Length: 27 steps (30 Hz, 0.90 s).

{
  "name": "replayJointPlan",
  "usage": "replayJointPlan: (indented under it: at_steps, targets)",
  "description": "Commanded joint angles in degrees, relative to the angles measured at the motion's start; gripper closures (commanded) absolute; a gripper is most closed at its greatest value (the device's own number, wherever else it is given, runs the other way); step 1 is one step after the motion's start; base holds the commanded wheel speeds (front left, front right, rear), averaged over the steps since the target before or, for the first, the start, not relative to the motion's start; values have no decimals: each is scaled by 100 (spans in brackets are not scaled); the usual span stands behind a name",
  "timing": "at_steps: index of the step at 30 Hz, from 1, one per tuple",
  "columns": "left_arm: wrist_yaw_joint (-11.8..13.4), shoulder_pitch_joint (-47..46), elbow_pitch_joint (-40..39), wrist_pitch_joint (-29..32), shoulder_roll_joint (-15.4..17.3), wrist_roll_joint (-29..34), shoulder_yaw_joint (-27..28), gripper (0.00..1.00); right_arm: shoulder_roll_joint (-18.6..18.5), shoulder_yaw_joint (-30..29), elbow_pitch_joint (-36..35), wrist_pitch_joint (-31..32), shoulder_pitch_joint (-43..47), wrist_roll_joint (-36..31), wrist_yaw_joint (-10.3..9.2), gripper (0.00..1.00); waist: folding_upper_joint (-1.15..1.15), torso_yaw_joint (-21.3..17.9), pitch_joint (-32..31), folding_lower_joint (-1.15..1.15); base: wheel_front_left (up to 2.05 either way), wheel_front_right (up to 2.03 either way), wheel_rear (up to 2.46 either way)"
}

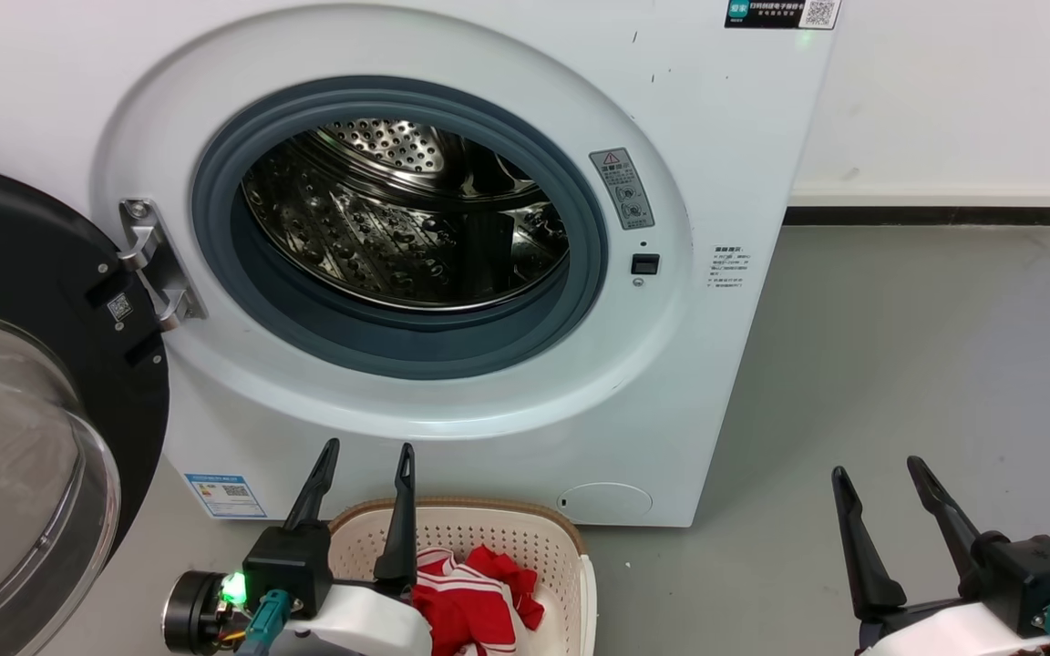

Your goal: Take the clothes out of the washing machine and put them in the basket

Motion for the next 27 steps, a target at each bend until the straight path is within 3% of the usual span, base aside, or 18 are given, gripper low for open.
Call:
replayJointPlan:
  at_steps: [1,15,16,27]
  targets:
    - [26,61,7,-5,38,-22,25,0,8,10,-19,-23,1,23,-4,0,0,-10,8,0,0,0,0]
    - [55,16,-37,33,154,-59,0,0,8,11,11,-68,28,115,-4,0,0,9,55,0,0,0,0]
    - [50,6,2,28,144,-58,-9,100,0,5,19,-46,1,83,0,100,0,8,55,0,0,0,0]
    - [-81,-56,148,167,177,-1320,140,100,-81,17,339,-39,-185,1373,0,100,0,-9,72,0,0,0,0]
